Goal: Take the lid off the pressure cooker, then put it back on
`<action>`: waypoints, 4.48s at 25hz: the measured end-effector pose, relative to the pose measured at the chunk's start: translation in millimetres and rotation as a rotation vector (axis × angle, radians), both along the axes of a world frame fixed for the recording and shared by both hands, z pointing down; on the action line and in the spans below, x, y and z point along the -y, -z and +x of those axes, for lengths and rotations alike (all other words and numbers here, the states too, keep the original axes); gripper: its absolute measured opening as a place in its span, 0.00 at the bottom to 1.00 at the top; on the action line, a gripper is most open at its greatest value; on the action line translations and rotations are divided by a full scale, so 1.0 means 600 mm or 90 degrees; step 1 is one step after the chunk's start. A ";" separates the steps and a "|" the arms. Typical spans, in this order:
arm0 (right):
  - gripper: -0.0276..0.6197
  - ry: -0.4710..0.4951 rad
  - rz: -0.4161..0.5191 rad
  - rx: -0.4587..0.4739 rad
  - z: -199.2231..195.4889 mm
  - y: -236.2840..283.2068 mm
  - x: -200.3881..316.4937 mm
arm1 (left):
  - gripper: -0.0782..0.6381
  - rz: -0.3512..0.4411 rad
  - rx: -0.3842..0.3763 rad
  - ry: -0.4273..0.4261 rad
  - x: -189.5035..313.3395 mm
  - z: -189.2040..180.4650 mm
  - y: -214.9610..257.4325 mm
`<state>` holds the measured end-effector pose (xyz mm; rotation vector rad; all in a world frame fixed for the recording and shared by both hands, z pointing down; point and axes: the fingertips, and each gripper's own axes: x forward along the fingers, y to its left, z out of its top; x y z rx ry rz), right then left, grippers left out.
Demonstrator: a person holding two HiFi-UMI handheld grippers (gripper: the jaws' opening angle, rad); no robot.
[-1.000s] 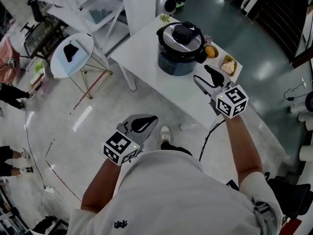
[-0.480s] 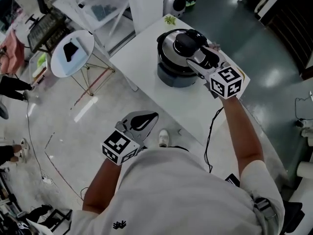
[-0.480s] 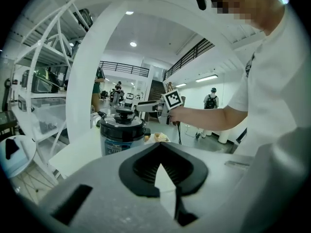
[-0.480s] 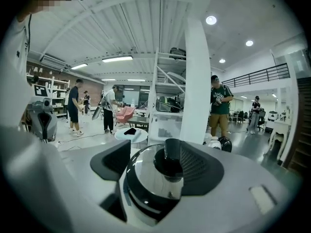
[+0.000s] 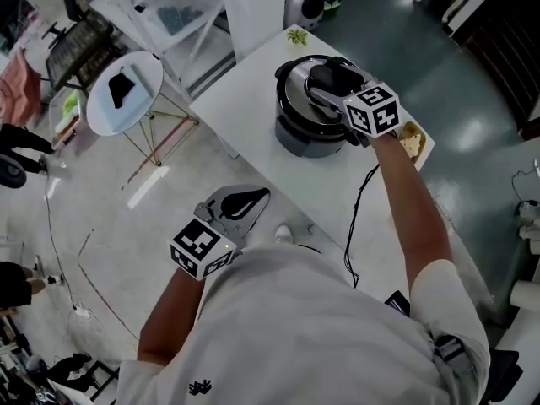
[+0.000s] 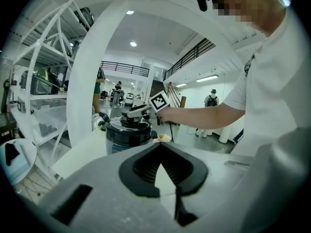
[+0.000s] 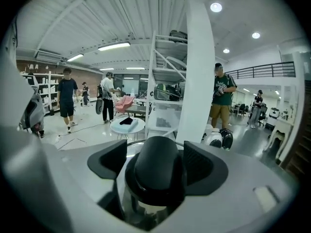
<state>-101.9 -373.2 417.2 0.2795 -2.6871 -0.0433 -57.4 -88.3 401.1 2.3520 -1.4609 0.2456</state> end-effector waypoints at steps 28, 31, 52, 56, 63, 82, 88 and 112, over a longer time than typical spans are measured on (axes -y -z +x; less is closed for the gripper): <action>0.49 -0.025 0.027 -0.114 -0.027 -0.043 0.024 | 0.12 -0.005 -0.005 -0.012 -0.007 -0.094 -0.006; 0.49 -0.023 0.026 -0.115 -0.025 -0.044 0.025 | 0.12 -0.004 -0.005 -0.014 -0.010 -0.096 -0.007; 0.49 -0.013 0.036 -0.080 0.002 0.064 -0.004 | 0.12 -0.003 -0.011 -0.058 -0.017 -0.104 -0.010; 0.49 -0.021 0.033 -0.076 0.026 0.078 -0.017 | 0.12 -0.002 -0.013 -0.081 -0.016 -0.093 -0.010; 0.49 -0.057 0.030 -0.071 0.080 0.087 -0.031 | 0.12 -0.002 -0.012 -0.132 -0.009 -0.077 -0.012; 0.49 -0.196 0.017 -0.071 0.318 0.081 -0.077 | 0.12 -0.007 -0.004 -0.284 0.004 0.037 -0.018; 0.49 -0.225 0.006 -0.073 0.382 0.064 -0.098 | 0.12 -0.010 -0.007 -0.313 0.009 0.071 -0.021; 0.49 -0.245 -0.052 -0.098 0.487 -0.125 -0.131 | 0.12 -0.037 0.014 -0.324 0.048 0.145 -0.039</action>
